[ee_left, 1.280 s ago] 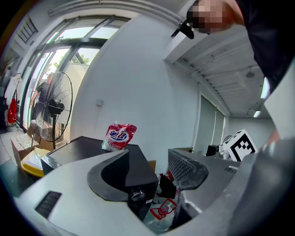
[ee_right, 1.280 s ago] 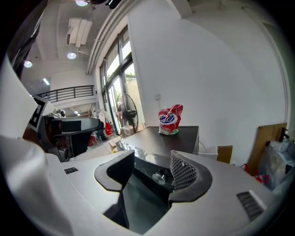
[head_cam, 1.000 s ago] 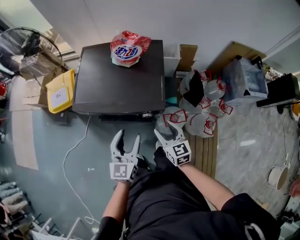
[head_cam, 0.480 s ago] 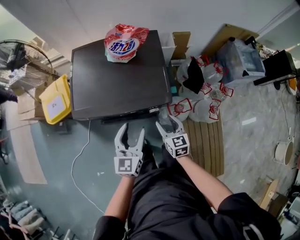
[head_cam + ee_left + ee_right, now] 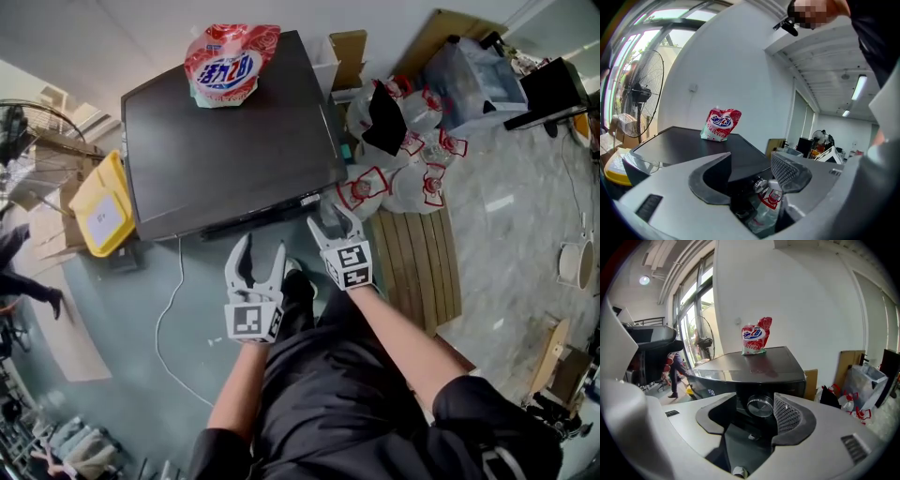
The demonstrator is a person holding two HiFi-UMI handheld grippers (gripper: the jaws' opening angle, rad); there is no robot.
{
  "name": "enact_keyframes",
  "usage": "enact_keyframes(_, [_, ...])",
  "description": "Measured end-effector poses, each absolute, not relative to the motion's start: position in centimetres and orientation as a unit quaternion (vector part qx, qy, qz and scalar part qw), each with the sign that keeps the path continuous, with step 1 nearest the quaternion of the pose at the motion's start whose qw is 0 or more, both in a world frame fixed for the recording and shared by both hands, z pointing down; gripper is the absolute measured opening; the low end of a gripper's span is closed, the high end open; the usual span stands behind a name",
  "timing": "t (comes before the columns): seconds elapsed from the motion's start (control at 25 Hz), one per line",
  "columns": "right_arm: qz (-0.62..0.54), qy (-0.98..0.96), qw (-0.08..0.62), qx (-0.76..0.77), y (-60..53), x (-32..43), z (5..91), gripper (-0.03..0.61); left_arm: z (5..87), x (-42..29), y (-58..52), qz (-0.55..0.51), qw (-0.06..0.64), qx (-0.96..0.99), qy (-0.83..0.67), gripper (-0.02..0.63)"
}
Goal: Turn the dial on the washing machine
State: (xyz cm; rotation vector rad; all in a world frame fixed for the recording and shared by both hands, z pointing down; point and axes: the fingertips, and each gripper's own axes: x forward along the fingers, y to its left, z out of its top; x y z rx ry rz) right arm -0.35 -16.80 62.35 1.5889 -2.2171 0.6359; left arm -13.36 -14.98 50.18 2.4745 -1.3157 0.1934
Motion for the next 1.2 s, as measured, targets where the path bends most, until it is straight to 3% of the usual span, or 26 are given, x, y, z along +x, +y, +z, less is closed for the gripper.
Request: enact_keyframes(1.2, [0.201,-0.751,0.207,0.594,-19.7,-1.2,69.3,0.246,53.3,-13.9,-15.1,0.093,0.174,0.878,-0.435,0.241])
